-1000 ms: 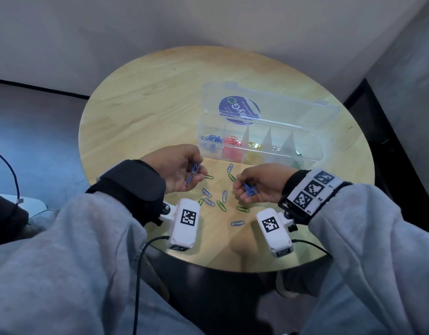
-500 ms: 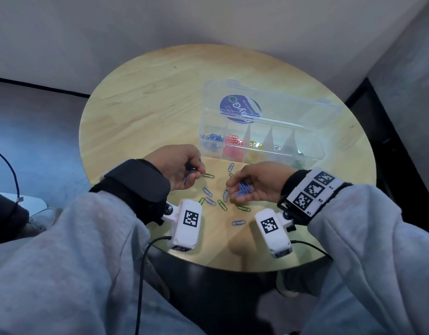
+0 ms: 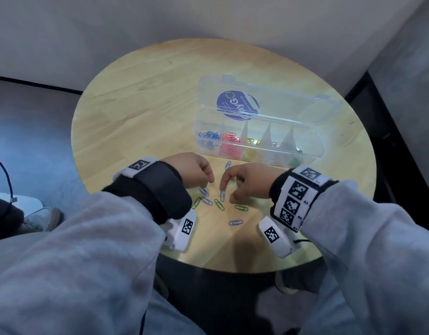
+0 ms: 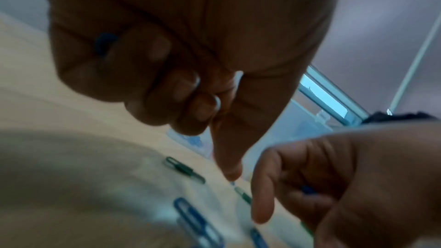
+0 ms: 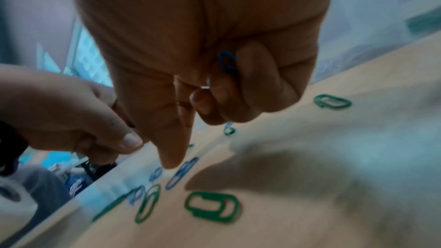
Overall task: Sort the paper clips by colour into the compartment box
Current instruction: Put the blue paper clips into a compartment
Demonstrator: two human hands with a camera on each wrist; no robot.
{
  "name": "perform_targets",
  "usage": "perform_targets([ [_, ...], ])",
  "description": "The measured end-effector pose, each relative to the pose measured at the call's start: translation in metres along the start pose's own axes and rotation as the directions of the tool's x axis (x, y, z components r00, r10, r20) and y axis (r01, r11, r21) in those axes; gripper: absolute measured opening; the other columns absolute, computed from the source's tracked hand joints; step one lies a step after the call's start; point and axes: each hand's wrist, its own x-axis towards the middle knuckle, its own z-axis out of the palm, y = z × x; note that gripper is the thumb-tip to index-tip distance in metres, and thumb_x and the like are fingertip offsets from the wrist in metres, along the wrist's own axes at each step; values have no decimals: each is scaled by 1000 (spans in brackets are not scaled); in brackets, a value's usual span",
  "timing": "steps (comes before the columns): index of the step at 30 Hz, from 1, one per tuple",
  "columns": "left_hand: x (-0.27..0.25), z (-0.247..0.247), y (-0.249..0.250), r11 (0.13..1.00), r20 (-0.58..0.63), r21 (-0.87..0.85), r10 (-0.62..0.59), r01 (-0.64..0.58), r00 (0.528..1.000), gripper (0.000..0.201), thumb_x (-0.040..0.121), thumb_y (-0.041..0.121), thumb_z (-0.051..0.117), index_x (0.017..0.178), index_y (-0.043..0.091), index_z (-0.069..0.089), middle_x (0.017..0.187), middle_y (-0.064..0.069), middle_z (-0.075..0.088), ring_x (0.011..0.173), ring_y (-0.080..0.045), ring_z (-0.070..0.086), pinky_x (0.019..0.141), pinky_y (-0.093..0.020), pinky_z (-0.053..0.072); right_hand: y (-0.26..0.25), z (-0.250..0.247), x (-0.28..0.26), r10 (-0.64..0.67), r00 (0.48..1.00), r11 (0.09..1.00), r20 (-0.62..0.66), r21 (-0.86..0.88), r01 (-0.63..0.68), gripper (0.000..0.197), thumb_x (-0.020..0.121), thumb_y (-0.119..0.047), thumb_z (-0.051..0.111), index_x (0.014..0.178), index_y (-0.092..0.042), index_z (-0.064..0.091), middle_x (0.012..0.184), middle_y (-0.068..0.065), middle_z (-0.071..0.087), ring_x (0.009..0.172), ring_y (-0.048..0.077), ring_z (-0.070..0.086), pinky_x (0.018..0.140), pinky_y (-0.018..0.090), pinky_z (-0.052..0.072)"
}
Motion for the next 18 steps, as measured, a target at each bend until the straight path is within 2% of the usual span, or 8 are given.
perform_targets([
  [2,0,3,1,991,-11,137,-9,11,1000,29,83,10,56,103,28,67,71,13,49,66,-8,48,55,-18,34,-3,3,3,-30,1000,996,8,-83,31,25,79,-18,69,102,-28,64,64,-8,39,55,4,39,55,21,33],
  [4,2,7,2,972,4,235,-16,15,1000,30,84,11,56,107,29,64,86,10,51,81,-13,49,60,-21,35,-4,5,7,-38,999,990,7,-139,39,24,81,-18,68,104,-25,64,66,-11,40,57,1,39,54,18,32],
  [5,3,8,3,962,8,274,-22,19,1000,29,84,13,56,105,31,63,91,10,50,83,-14,49,60,-21,34,-3,5,8,-38,999,987,1,-156,37,21,81,-19,68,102,-23,64,66,-11,41,58,0,39,53,18,32],
  [6,3,9,3,953,3,301,-24,22,1000,25,83,14,58,100,32,61,88,10,50,79,-14,49,56,-21,32,-3,5,9,-35,999,985,-3,-167,34,19,81,-21,68,100,-22,64,67,-12,41,58,0,39,54,18,33],
  [9,5,14,0,939,-9,342,-28,29,1000,15,80,19,64,86,29,54,66,9,47,58,-7,43,49,-20,27,0,5,9,-13,1000,982,6,-187,14,11,81,-23,69,91,-20,64,66,-11,44,57,1,40,54,20,34],
  [11,8,15,-1,933,5,359,-25,22,1000,14,80,20,65,82,27,53,62,9,46,56,-5,41,49,-20,26,2,5,8,7,1000,983,24,-185,-3,8,80,-22,69,83,-21,62,63,-10,47,56,2,41,51,20,34],
  [15,14,16,-1,919,28,395,-28,15,999,17,80,19,66,72,23,52,64,10,49,72,-14,50,50,-19,29,6,3,3,31,998,993,56,-112,-25,7,79,-19,69,79,-20,62,58,-10,51,53,3,45,50,18,35],
  [18,14,19,-1,917,30,399,-33,18,999,11,80,25,67,80,23,57,79,5,60,82,-18,54,59,-21,34,9,1,-1,58,997,998,56,30,-60,6,80,-15,67,79,-18,62,43,-15,53,40,-3,47,47,15,35],
])
